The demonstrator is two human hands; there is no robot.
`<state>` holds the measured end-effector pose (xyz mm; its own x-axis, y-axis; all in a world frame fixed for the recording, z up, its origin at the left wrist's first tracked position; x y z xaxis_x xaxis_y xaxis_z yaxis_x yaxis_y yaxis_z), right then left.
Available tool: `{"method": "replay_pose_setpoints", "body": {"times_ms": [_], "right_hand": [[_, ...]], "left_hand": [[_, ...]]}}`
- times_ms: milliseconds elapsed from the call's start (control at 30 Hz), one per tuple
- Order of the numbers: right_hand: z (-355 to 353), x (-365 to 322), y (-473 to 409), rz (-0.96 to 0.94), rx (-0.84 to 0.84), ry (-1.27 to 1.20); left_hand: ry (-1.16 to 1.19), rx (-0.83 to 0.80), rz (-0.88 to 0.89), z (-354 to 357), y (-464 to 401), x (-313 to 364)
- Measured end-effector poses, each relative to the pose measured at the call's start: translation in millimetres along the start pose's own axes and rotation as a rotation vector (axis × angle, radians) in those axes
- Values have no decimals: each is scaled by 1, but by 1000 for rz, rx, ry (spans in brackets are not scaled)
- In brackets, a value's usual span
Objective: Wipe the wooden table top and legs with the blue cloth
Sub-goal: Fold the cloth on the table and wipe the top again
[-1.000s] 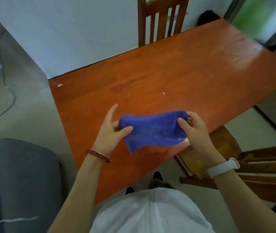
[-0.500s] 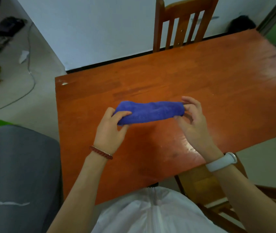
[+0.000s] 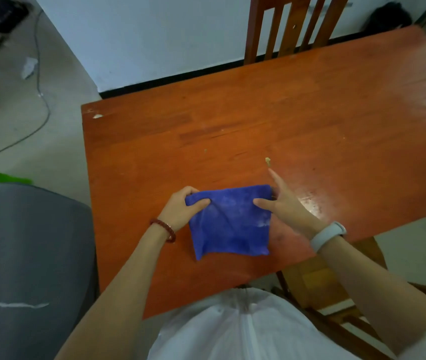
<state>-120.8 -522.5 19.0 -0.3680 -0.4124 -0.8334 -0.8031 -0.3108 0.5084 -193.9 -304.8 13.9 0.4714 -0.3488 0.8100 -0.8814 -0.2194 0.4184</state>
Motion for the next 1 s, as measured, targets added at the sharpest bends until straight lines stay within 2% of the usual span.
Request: {"method": "replay_pose_setpoints", "body": {"times_ms": [67, 167, 300, 400, 500, 600, 667, 800, 900, 1000], "right_hand": [[3, 4, -19, -23, 8, 162], [6, -2, -37, -229, 83, 354], [3, 2, -38, -568, 203, 636], [4, 22, -22, -765, 127, 876], [6, 56, -7, -817, 60, 1101], [13, 57, -2, -778, 116, 1238], [23, 49, -6, -846, 117, 1270], [44, 49, -29, -952, -98, 1411], [44, 49, -47, -952, -76, 1434], [37, 50, -52, -876, 92, 1374]], "left_hand": [[-3, -23, -32, 3, -19, -8], [-44, 46, 24, 5, -39, -7], [-275, 207, 277, 11, -35, -2], [-511, 218, 446, 22, -14, -23], [-731, 160, 505, 33, 4, -54], [-809, 102, 518, 38, 10, -67], [-782, 97, 528, 38, 11, -67], [-672, 154, 521, 31, 9, -68], [-603, 292, 408, 26, 7, -66], [-663, 362, 163, 26, 6, -68]]}}
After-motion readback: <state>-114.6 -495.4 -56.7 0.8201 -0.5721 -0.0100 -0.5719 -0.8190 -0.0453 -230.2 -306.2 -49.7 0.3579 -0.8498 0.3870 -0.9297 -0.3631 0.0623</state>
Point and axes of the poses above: each hand's wrist, its own y-axis away from the middle knuckle, its own z-axis out of the palm, x = y × z, the point moved 2 cm from there along -y, towards the middle knuckle, and after that the axes turned 5 degrees about x, right-handed, at the moved point
